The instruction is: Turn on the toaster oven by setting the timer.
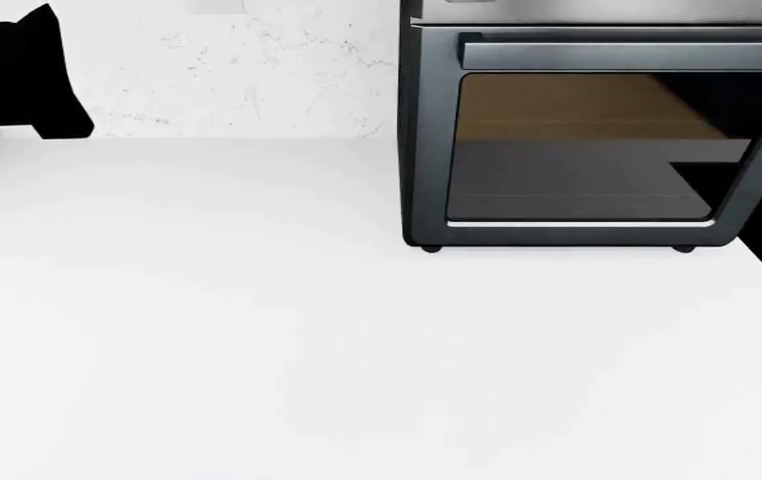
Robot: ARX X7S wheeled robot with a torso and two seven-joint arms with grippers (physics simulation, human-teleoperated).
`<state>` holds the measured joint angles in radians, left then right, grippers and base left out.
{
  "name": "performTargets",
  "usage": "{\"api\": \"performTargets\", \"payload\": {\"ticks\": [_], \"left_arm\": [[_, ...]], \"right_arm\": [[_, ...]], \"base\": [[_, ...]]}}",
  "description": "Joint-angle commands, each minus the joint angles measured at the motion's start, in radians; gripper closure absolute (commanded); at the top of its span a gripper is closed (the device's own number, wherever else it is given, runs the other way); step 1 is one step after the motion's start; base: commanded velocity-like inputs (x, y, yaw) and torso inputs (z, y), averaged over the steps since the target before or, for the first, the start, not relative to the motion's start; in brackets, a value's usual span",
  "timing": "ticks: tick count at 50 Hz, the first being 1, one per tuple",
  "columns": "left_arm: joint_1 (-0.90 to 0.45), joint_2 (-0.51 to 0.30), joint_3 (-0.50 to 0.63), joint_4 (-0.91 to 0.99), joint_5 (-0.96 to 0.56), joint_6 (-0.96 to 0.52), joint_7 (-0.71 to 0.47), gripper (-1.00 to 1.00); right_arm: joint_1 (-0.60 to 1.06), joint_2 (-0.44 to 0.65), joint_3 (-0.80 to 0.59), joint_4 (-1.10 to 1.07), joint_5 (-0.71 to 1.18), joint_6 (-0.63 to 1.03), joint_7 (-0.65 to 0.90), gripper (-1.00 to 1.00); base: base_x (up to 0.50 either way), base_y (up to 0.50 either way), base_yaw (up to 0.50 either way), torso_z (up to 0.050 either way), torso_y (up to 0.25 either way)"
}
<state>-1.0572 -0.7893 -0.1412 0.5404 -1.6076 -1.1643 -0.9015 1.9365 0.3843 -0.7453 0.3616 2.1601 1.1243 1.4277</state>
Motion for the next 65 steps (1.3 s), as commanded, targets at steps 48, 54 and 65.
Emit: {"api": "performTargets", "payload": {"ticks": [48, 54, 65], "left_arm": [[0.011, -0.025, 0.012, 0.005, -0.016, 0.034, -0.007, -1.0], [0.013, -0.027, 0.014, 0.005, -0.014, 0.038, -0.004, -1.0], [0.014, -0.03, 0.02, 0.002, -0.008, 0.044, 0.001, -1.0]], "right_arm": [[0.036, -0.073, -0.117, 0.143, -0.198, -0.002, -0.179, -1.0], [0.036, -0.08, -0.126, 0.162, -0.217, -0.006, -0.202, -1.0], [0.046, -0.091, -0.149, 0.201, -0.269, -0.014, -0.249, -1.0]], "base": [[0.0, 0.0, 0.0, 0.0, 0.0], [0.0, 0.0, 0.0, 0.0, 0.0], [0.0, 0.0, 0.0, 0.0, 0.0]]}}
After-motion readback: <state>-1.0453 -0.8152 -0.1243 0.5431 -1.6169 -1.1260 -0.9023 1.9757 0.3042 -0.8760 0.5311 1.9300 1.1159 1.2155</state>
